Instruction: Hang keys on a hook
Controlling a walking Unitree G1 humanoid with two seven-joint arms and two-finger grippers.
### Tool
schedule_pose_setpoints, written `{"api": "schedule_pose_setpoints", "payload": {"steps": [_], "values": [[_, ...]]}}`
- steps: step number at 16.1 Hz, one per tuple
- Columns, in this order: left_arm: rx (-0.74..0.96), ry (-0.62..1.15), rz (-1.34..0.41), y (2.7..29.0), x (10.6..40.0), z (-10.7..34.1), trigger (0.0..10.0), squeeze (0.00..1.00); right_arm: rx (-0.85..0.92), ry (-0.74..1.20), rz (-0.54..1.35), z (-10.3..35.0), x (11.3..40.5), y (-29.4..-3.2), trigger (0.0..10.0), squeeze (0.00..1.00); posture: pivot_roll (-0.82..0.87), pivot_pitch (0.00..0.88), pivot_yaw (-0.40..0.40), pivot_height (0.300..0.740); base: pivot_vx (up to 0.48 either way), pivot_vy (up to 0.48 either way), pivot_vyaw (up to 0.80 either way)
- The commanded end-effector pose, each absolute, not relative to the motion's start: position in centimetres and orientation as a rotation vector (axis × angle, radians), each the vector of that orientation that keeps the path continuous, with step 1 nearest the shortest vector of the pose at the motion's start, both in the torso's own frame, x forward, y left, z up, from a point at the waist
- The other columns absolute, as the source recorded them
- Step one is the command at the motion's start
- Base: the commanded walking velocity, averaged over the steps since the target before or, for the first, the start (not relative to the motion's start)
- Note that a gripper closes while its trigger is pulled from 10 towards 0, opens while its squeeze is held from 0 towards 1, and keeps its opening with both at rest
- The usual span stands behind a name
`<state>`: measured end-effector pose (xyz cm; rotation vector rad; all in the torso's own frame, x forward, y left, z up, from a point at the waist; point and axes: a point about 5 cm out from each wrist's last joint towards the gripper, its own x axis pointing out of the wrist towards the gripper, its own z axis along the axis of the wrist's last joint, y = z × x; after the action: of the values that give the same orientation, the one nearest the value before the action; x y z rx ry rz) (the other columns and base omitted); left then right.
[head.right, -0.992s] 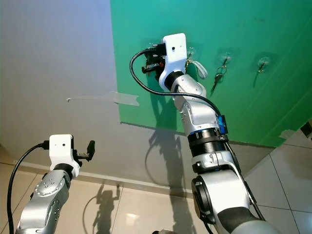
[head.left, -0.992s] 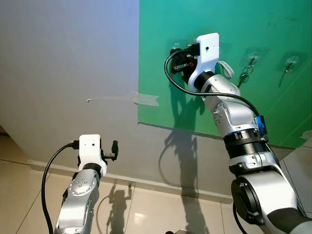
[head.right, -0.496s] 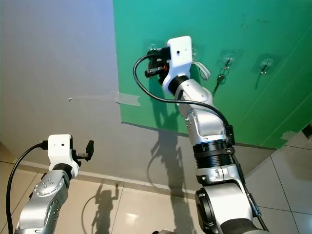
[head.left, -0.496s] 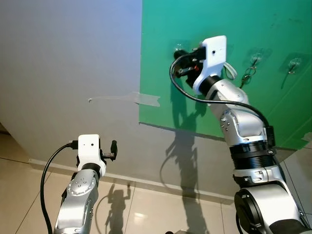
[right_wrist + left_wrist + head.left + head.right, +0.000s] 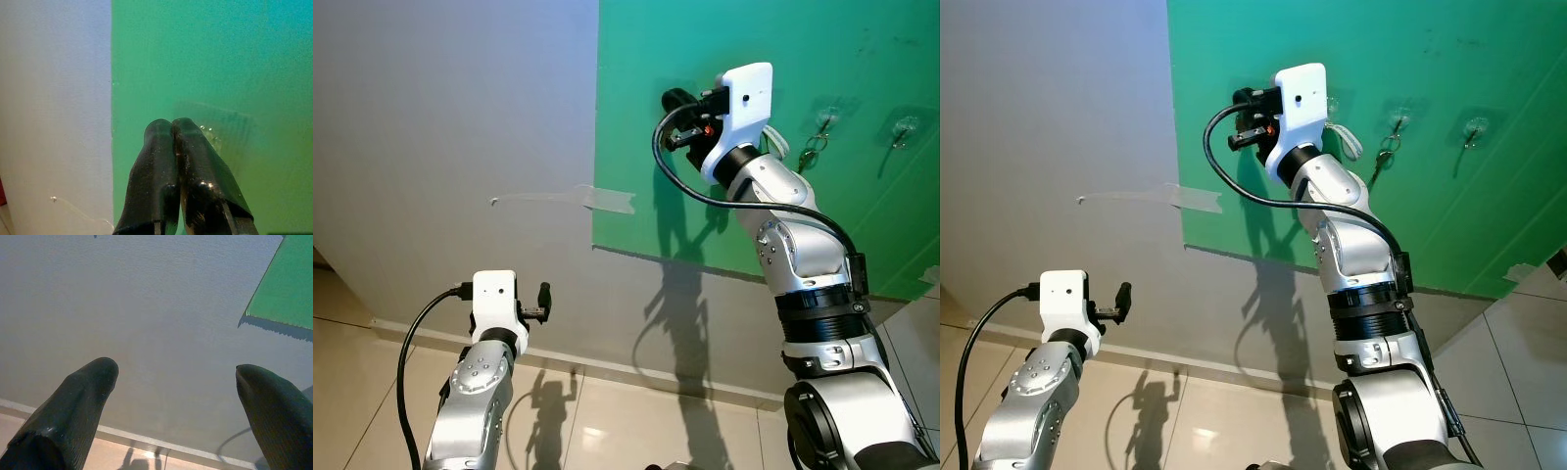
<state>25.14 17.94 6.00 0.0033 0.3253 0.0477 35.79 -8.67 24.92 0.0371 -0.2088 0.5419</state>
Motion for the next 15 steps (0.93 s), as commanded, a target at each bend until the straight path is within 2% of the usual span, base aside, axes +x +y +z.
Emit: {"api": "schedule_pose_setpoints", "payload": {"steps": [1,15], "values": [[0.008,0.322,0.043,17.6,25.0,6.1,10.0,0.0,0.033,-0.211,0.538,24.9,35.8,-8.9,10.0,0.0,0.01,0.0,-0.092,0.74,0.0,0.0,0.0],[0.004,0.318,0.05,17.7,24.6,6.3,10.0,0.0,-0.002,-0.178,0.522,23.9,39.1,-8.6,10.0,0.0,0.04,0.0,-0.103,0.74,0.0,0.0,0.0]]}}
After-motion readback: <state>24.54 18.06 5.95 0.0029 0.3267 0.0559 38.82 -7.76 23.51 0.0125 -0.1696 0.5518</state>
